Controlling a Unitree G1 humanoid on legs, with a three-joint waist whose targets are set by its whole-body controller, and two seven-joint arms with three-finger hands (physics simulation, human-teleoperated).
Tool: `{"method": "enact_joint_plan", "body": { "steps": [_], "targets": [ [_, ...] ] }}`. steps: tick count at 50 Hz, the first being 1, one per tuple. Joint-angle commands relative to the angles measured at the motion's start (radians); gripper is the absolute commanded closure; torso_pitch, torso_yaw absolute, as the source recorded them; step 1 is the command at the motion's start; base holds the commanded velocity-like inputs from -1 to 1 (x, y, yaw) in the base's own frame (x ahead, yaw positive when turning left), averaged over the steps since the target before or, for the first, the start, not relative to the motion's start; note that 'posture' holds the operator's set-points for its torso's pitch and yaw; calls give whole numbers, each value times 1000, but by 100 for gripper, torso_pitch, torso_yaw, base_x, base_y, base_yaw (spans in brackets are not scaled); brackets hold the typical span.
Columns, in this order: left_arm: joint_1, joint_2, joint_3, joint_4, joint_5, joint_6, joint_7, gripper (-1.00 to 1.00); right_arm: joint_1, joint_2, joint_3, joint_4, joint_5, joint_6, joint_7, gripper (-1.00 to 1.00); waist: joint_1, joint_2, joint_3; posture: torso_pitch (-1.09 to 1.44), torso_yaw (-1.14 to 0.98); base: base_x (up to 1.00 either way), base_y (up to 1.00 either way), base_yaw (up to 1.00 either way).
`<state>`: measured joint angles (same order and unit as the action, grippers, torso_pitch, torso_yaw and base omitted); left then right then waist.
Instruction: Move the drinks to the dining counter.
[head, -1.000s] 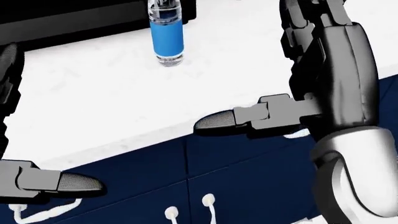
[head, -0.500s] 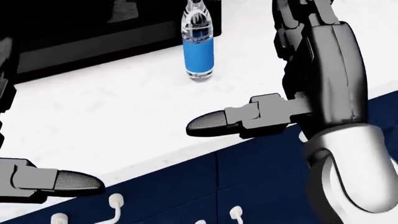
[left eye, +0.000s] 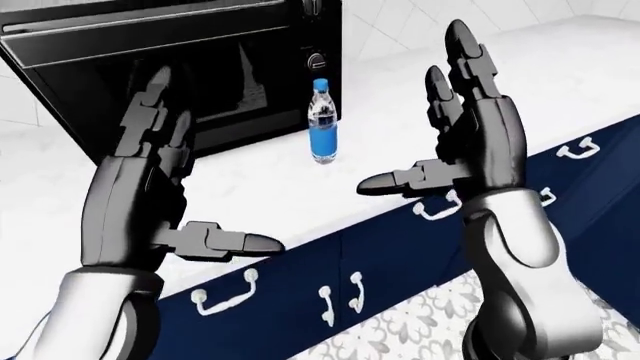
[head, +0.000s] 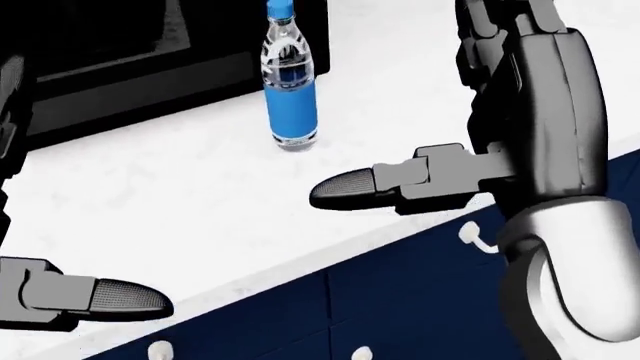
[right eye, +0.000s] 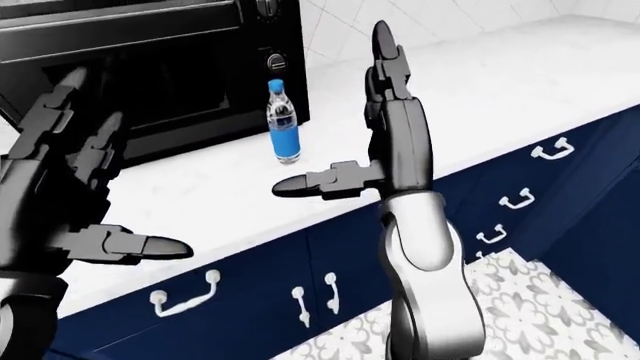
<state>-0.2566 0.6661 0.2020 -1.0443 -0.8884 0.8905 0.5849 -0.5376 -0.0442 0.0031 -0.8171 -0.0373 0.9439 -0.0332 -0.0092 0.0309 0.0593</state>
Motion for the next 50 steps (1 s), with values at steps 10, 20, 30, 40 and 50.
{"method": "enact_joint_plan", "body": {
  "steps": [10, 20, 30, 40, 50],
  "targets": [
    [-13, 25, 25, -3, -7, -26, 15, -100, -27, 9, -3, -16, 14, -16, -3, -100, -14, 64, -18, 0, 0, 23, 2, 0],
    [5, 75, -7, -3, -38, -85, 60, -100, -54, 0, 5, -13, 9, 6, -14, -100, 6, 9, -36, 0, 0, 0, 0, 0],
    [26, 104, -24, -3, -42, -124, 72, -100, -106, 32, 33, 98, -63, 3, -56, -100, -2, 35, -38, 0, 0, 0, 0, 0],
    [51, 136, -40, -3, -45, -172, 85, -100, -119, 90, 67, 206, -148, -49, -124, -100, -1, 38, -33, 0, 0, 0, 0, 0],
    [75, 116, -17, -3, -24, -173, 54, -100, -135, 208, 154, 475, -251, -230, -236, -100, 4, 45, -36, 0, 0, 0, 0, 0]
  ]
}}
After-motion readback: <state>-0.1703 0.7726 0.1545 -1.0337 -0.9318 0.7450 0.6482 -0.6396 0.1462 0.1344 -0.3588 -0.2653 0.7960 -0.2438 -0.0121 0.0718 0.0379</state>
